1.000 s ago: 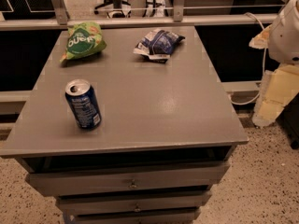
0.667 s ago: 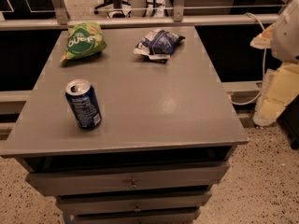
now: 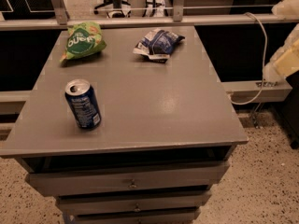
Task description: Move pepsi can near green rice chip bag
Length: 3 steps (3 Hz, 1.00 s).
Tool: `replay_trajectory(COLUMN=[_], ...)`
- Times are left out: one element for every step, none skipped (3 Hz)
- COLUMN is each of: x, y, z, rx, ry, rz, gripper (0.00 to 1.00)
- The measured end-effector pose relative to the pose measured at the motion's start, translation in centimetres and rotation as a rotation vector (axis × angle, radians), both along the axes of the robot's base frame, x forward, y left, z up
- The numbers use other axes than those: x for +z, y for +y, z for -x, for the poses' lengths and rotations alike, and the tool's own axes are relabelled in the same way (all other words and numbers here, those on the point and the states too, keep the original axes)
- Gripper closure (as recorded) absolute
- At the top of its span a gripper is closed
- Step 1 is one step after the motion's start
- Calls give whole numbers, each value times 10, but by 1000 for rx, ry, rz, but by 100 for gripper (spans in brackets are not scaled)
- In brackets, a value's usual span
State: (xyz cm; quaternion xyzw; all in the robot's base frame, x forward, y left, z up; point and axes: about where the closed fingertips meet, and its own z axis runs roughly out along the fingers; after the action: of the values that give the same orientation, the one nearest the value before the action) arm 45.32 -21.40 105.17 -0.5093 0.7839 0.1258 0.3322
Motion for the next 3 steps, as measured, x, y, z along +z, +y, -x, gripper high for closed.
replay_trajectory(x=[46, 59, 17], y=[28, 63, 101], z=[-3, 6, 3], rx=[33, 75, 79], ry=[-75, -109, -110], rz=[-272, -441, -493], gripper=[0, 0, 0])
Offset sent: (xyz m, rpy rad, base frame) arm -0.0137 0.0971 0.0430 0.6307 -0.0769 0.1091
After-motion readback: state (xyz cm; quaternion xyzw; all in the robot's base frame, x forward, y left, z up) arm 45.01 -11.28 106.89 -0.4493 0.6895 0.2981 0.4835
